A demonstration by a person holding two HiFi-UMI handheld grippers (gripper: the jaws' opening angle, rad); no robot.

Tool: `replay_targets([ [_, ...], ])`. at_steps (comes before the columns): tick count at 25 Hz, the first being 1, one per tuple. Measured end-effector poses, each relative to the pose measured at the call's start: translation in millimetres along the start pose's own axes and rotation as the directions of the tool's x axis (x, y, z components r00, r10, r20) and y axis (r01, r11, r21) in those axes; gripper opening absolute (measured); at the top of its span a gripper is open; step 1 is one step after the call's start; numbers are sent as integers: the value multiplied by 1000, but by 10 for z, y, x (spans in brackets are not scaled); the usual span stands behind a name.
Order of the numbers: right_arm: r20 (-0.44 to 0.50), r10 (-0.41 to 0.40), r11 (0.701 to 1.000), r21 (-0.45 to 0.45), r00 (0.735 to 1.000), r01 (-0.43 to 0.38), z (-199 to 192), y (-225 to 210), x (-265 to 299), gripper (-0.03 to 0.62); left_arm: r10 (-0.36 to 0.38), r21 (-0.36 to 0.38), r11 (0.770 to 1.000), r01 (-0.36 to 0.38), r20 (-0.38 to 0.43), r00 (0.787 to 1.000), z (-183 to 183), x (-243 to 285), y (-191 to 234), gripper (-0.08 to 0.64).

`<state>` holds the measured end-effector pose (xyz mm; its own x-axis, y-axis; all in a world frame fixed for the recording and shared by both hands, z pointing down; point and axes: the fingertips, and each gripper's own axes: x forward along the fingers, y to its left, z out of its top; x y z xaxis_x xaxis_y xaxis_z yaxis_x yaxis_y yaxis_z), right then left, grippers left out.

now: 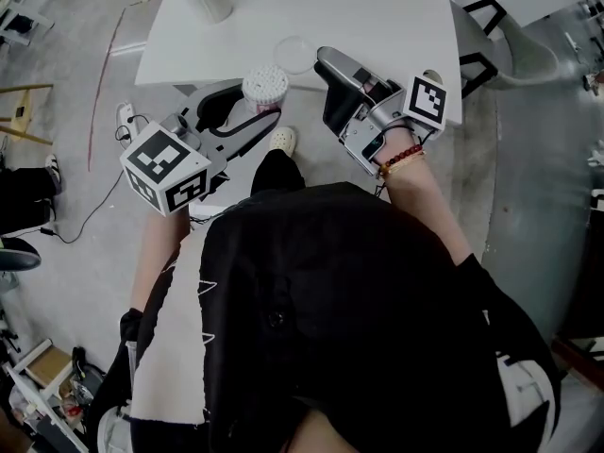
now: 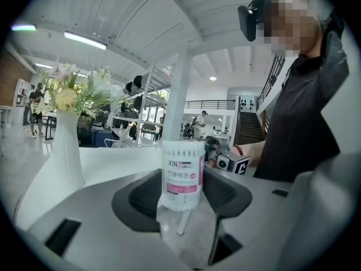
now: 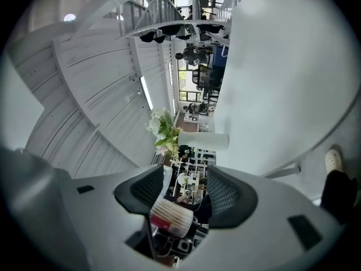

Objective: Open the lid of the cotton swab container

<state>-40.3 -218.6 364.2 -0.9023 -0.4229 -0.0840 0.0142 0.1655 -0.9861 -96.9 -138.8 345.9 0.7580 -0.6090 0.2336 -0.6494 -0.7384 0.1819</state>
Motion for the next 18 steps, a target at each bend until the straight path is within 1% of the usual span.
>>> replay_targets([
  [5,-26,-17,1000,3,1000,17,-19,-49,3,225,2,-6,1000,-2,18,1000,65,15,15,241],
  [18,-80,-42,999,18,996,43,-100,-177,10,227,10,-26,1000,-9,38,999,88,53,42,241],
])
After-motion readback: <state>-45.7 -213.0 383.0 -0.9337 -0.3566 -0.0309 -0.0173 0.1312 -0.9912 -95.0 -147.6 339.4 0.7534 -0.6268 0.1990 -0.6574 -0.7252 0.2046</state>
